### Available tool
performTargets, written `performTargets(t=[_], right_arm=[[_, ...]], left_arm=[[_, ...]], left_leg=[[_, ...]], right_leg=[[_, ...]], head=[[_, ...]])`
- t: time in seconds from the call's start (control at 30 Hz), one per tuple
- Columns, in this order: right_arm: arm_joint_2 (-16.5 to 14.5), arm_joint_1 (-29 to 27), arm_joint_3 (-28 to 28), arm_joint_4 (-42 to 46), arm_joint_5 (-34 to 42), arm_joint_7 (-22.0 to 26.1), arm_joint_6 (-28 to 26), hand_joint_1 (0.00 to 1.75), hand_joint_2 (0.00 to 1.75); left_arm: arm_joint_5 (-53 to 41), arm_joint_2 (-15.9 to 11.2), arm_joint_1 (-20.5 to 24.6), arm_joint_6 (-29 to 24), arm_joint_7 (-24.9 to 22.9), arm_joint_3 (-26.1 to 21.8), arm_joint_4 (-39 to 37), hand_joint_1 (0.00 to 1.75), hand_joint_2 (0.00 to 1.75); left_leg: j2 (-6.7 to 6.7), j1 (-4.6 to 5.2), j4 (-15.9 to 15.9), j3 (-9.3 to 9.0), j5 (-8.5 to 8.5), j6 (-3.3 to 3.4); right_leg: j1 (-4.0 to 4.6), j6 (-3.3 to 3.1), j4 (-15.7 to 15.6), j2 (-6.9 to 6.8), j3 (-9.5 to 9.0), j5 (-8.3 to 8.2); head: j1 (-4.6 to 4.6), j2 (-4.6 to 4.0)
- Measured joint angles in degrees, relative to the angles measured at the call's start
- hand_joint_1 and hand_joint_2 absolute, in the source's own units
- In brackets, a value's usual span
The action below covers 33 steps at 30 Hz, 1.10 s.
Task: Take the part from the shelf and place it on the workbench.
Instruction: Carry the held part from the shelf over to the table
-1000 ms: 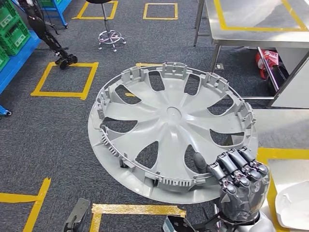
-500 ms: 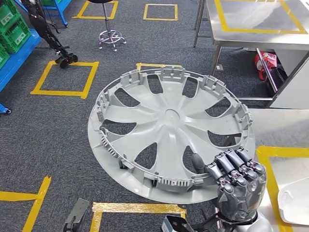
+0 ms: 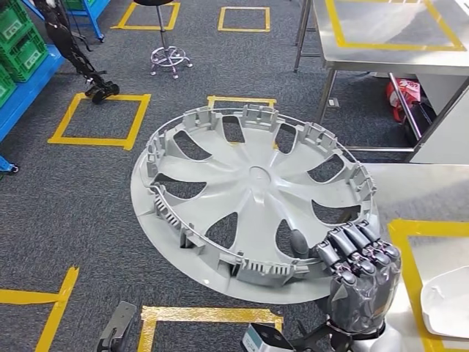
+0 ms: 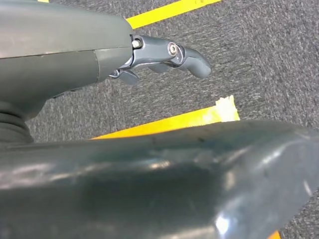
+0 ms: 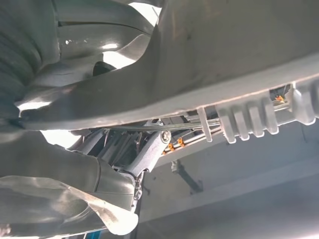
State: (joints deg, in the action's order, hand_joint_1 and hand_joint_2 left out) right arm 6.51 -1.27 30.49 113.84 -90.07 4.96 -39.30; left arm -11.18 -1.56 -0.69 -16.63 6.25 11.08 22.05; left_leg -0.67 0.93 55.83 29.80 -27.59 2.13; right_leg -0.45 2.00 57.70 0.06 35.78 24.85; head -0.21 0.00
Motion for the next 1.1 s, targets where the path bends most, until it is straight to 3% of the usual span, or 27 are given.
performTargets(t=[0.07,0.13,0.17,0.2,0.27,0.33,0.4,0.47,0.53,0.6,0.63,0.67,0.7,0.77,0.83,0.9,0.97,1.03,1.1], right_arm=[[0.31,0.23,0.36,0.00,0.00,-0.60,0.00,1.75,1.75],[0.64,0.33,0.54,-0.01,0.02,-0.78,0.00,1.75,1.75],[0.78,0.31,0.60,-0.03,0.03,-0.81,0.00,1.75,1.75],[0.90,0.31,0.65,-0.04,0.04,-0.83,0.00,1.75,1.75],[1.09,0.33,0.81,-0.07,0.04,-0.85,0.00,1.75,1.75],[1.16,0.55,1.00,-0.05,0.04,-0.85,0.00,1.75,1.75],[1.21,0.72,1.11,-0.05,0.04,-0.85,0.00,1.75,1.75],[1.27,0.71,1.15,-0.04,0.04,-0.87,0.00,1.75,1.75],[1.29,0.85,1.17,-0.03,0.03,-0.90,0.00,1.75,1.75],[1.29,1.00,1.21,-0.03,0.01,-0.89,0.00,1.75,1.75],[1.29,1.03,1.23,-0.03,-0.01,-0.86,0.00,1.75,1.75],[1.29,1.02,1.23,-0.03,-0.01,-0.82,0.00,1.75,1.75],[1.29,1.00,1.23,-0.03,-0.01,-0.73,0.00,1.75,1.75],[1.29,0.98,1.22,-0.02,-0.01,-0.38,0.00,1.75,1.75],[1.29,1.03,1.22,0.00,-0.02,0.12,0.00,1.75,1.75],[1.29,1.09,1.22,0.08,-0.01,0.39,0.00,1.75,1.75],[1.30,1.10,1.25,0.17,0.02,0.20,0.00,1.75,1.75],[1.31,1.36,1.43,0.20,0.03,-0.27,-0.01,1.75,1.75],[1.33,1.93,1.73,0.25,0.04,-0.66,-0.02,1.75,1.75]], left_arm=[[-0.12,0.05,0.01,-0.01,-0.01,-0.01,0.00,0.00,0.00],[-0.18,0.03,-0.02,-0.01,-0.02,-0.03,-0.01,0.00,0.00],[-0.20,0.01,-0.04,-0.01,-0.02,-0.04,-0.02,0.00,0.00],[-0.22,-0.01,-0.04,-0.01,-0.02,-0.05,-0.03,0.00,0.00],[-0.23,0.05,-0.02,-0.01,-0.02,-0.06,-0.04,0.00,0.00],[-0.23,0.05,-0.04,-0.01,-0.02,-0.06,-0.05,0.00,0.00],[-0.23,-0.02,-0.06,-0.02,-0.03,-0.06,-0.06,0.00,0.00],[-0.23,-0.01,0.01,-0.03,-0.04,-0.06,-0.07,0.00,0.00],[-0.23,0.05,0.03,-0.03,-0.04,-0.06,-0.07,0.00,0.00],[-0.23,0.05,-0.13,-0.03,-0.05,-0.06,-0.12,0.00,0.00],[-0.23,0.04,-0.22,-0.02,-0.07,-0.06,-0.16,0.00,0.00],[-0.23,0.04,-0.29,-0.02,-0.08,-0.06,-0.20,0.00,0.00],[-0.22,0.06,-0.31,-0.01,-0.13,-0.06,-0.23,0.00,0.00],[-0.03,0.07,-0.21,0.00,-0.58,-0.09,-0.27,0.00,0.00],[0.67,0.03,-0.06,0.16,-1.96,-0.32,-0.47,0.00,0.00],[2.01,-0.02,0.06,1.17,-4.18,-1.00,-0.84,0.00,0.00],[4.07,-0.05,0.10,3.70,-6.65,-2.05,-1.22,0.00,0.00],[6.83,-0.29,0.00,8.05,-9.00,-3.48,-1.77,0.00,0.00],[9.76,-0.97,-0.54,13.23,-10.93,-5.40,-2.72,0.00,0.00]], left_leg=[[-0.61,-0.24,-0.50,0.11,0.49,0.45],[-1.23,-0.22,-0.47,0.44,0.56,0.55],[-1.62,-0.21,-0.42,0.53,0.56,0.54],[-1.99,-0.21,-0.35,0.59,0.53,0.49],[-2.77,-0.25,-0.01,0.58,0.29,0.12],[-3.52,-0.02,0.66,0.73,-0.18,-0.60],[-4.36,0.27,1.24,0.95,-0.44,-1.13],[-4.84,0.15,1.63,0.99,-0.83,-1.58],[-2.87,-0.28,3.98,1.84,-2.84,-2.23],[-0.43,-0.66,10.67,4.70,-6.51,-2.71],[-0.02,-0.73,14.57,6.46,-8.07,-2.84],[0.10,-0.76,17.31,7.74,-8.76,-2.89],[0.15,-0.79,18.13,8.18,-8.35,-2.88],[0.76,-0.91,13.26,6.03,-4.65,-2.68],[3.26,-1.19,5.91,2.72,-1.43,-2.36],[4.86,-1.27,2.58,1.40,-0.95,-2.14],[3.94,-1.23,2.02,1.43,-0.89,-1.74],[2.63,-1.32,1.53,1.46,-0.41,-1.07],[1.12,-1.21,1.33,1.58,-0.18,-0.62]], right_leg=[[-0.11,0.23,5.23,0.03,2.48,3.41],[-0.25,0.52,12.99,0.00,5.65,7.06],[-0.30,0.63,15.29,-0.03,6.44,7.74],[-0.33,0.71,15.58,-0.11,6.26,7.45],[-0.43,0.72,9.22,-1.09,2.40,4.31],[-0.07,0.33,2.06,-3.33,-1.80,2.43],[0.33,-0.37,0.30,-4.05,-2.71,2.65],[0.24,-1.12,0.32,-2.79,-2.39,2.40],[0.05,-1.81,0.19,-1.60,-2.29,2.13],[-0.01,-2.29,0.15,-0.33,-2.14,1.94],[0.01,-2.44,0.16,0.37,-2.06,1.88],[0.03,-2.50,0.18,1.13,-2.00,1.82],[0.04,-2.52,0.21,1.89,-1.95,1.76],[0.03,-2.46,0.31,3.38,-1.95,1.65],[0.05,-2.17,0.51,4.80,-1.76,1.50],[-0.06,-1.50,0.68,6.06,-1.09,1.14],[-0.25,-0.74,0.68,6.95,-0.37,0.78],[-0.13,-0.29,2.26,4.98,0.81,2.01],[-0.01,0.00,8.11,1.74,3.51,5.53]], head=[[0.12,0.00],[0.16,0.00],[0.15,0.00],[0.15,0.00],[0.15,0.00],[0.17,0.00],[0.02,0.00],[-0.13,0.00],[-0.23,0.00],[-0.36,0.00],[-0.37,0.00],[-0.38,0.00],[-0.38,0.00],[-0.38,0.00],[-0.34,0.00],[-0.35,0.00],[-0.35,0.00],[-0.15,0.00],[0.15,0.00]])
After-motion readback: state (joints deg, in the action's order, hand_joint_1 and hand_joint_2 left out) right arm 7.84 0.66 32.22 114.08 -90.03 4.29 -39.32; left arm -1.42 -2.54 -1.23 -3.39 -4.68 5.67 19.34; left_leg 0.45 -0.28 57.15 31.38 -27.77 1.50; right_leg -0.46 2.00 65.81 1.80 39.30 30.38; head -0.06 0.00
